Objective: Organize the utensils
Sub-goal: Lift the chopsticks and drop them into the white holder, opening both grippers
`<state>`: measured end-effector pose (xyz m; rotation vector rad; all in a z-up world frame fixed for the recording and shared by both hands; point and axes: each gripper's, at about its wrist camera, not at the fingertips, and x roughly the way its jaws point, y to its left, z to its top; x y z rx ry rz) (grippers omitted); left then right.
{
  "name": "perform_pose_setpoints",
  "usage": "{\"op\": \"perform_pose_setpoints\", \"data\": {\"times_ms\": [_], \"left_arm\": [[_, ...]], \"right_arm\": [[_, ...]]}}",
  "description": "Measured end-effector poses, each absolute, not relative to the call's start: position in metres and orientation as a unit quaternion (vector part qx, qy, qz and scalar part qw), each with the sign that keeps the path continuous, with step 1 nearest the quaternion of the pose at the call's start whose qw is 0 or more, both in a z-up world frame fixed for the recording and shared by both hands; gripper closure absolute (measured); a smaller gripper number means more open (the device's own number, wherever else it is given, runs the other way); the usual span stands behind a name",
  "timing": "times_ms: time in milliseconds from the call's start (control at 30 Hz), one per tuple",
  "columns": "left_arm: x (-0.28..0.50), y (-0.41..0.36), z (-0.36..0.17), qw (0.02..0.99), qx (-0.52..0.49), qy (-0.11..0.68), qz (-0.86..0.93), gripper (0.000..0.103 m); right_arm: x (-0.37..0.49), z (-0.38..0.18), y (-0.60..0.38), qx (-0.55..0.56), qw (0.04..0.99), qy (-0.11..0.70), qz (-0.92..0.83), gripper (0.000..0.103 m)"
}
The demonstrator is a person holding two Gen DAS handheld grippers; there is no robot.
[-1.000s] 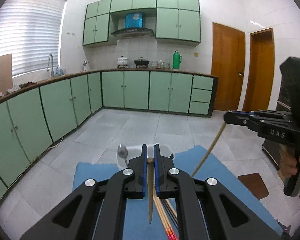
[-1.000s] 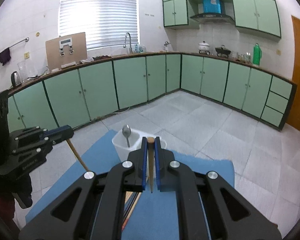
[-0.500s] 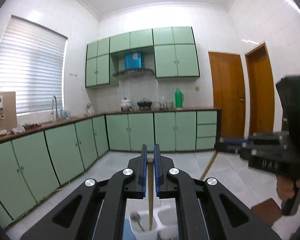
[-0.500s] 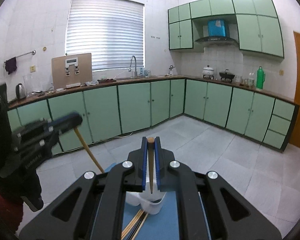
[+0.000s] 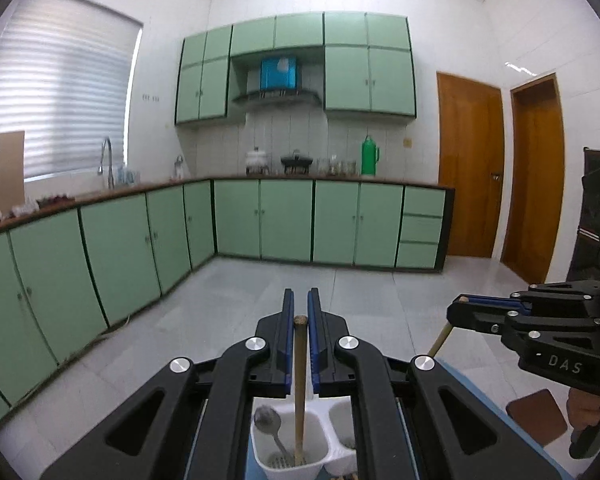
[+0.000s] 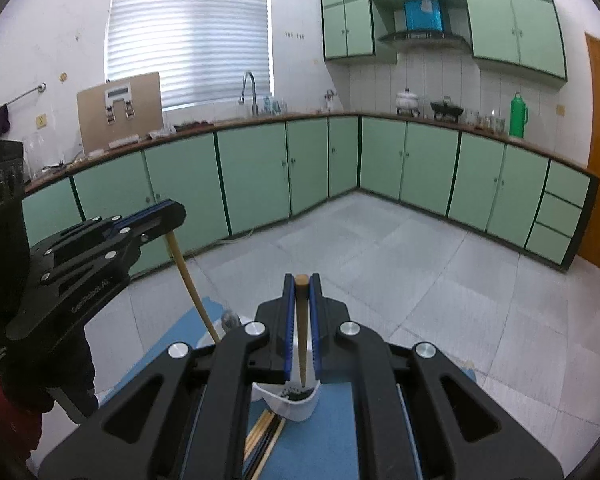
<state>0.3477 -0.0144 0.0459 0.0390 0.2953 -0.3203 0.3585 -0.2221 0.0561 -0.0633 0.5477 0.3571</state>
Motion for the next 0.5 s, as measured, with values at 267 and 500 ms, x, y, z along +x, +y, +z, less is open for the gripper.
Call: {"op": "perform_pose_setpoints", "data": {"times_ms": [267, 500], "left_arm": [[0.338, -0.008, 0.034, 0.974, 0.028, 0.166, -0.149, 0.069], [0.299, 0.006, 0.044, 0.98, 0.022, 0.153, -0.128, 0.044]], "right_arm": [[0.355, 0.047, -0.225, -0.028, 0.944, 0.281, 0.168, 0.081], [0.311, 0.066, -0.246, -0.025, 0.965, 0.222, 0.137, 0.043]]}}
